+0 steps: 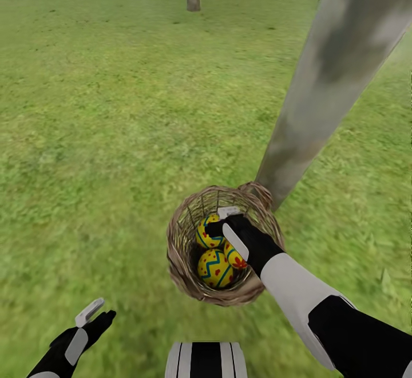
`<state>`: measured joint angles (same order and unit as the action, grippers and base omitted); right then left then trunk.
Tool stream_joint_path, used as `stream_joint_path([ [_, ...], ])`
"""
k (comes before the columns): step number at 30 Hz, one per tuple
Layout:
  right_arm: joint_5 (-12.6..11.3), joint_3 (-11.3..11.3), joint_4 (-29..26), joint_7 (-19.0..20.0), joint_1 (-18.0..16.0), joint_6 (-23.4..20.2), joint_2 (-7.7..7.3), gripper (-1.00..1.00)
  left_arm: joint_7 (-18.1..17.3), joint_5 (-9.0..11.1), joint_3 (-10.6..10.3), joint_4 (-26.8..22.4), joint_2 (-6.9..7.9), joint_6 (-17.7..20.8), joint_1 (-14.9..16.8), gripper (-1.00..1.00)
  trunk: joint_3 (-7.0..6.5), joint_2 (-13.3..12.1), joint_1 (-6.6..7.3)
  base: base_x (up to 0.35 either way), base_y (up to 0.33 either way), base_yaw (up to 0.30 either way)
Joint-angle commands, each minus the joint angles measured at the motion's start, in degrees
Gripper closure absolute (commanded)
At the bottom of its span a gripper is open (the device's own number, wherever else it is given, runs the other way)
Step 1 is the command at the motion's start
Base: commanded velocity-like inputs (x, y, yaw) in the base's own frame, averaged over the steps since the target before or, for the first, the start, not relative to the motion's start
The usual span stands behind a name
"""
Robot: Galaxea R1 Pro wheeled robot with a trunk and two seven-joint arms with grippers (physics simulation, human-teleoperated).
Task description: Take the three Easter eggs out of the wicker basket on the lawn in the garden, then place them on the lawn next to a single tree (choose any tree) so that all three eggs are next to the same tree and none are left in the basket.
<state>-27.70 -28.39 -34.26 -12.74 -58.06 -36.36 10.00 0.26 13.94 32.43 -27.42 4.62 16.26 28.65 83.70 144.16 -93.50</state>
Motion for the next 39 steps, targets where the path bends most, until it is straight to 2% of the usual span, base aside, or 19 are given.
stream_joint_path([
  [1, -0.6, -0.17, -0.04, -0.53, -0.04, -0.26, 0.0, 1.0, -0.09, 0.62, 0.23, -0.1, -0.02, 0.36, 0.01, -1.0, -0.19, 0.0, 0.04, -0.047, 0.0, 0.0],
  [13, -0.61, -0.03, 0.15, -0.53, -0.04, -0.64, 0.0, 1.0, 0.05, 0.65, 0.19, -0.09, -0.04, 0.35, 0.01, -1.0, -2.85, -0.16, 0.35, -0.049, 0.0, 0.0],
  [17, -0.61, 3.05, 0.48, -0.69, -0.04, -0.76, 0.0, 1.0, 0.17, 0.65, 0.26, -0.09, -0.22, 0.23, 0.01, -1.0, -3.74, -0.21, 0.46, -0.013, 0.0, 0.0],
  [19, -0.56, 3.34, 0.68, -0.66, -0.04, -2.77, 0.0, 1.0, 0.18, 0.65, 0.26, -0.09, -0.22, 0.25, 0.01, -1.0, -4.18, -0.24, 0.51, 0.0, 0.0, 0.0],
  [26, -0.59, 3.83, 0.67, -0.53, -0.04, -4.85, 0.0, 1.0, 0.25, 0.65, 0.26, -0.09, -0.2, 0.26, 0.01, -1.0, -5.73, -0.34, 0.69, 0.0, 0.0, 0.0],
  [29, -0.54, 3.87, 0.4, -0.25, 0.04, -7.35, 0.0, 1.0, 0.26, 0.65, 0.21, -0.09, -0.22, 0.26, 0.01, -1.0, -6.4, -0.38, 0.77, -0.108, 0.0, 0.0],
  [39, -0.29, 3.87, 0.25, 1.1, 0.08, -7.85, 0.0, 1.0, 0.27, 0.61, 0.26, -0.09, -0.16, -0.13, 0.01, -1.0, -8.61, -0.51, 1.02, -0.069, 0.0, 0.0],
])
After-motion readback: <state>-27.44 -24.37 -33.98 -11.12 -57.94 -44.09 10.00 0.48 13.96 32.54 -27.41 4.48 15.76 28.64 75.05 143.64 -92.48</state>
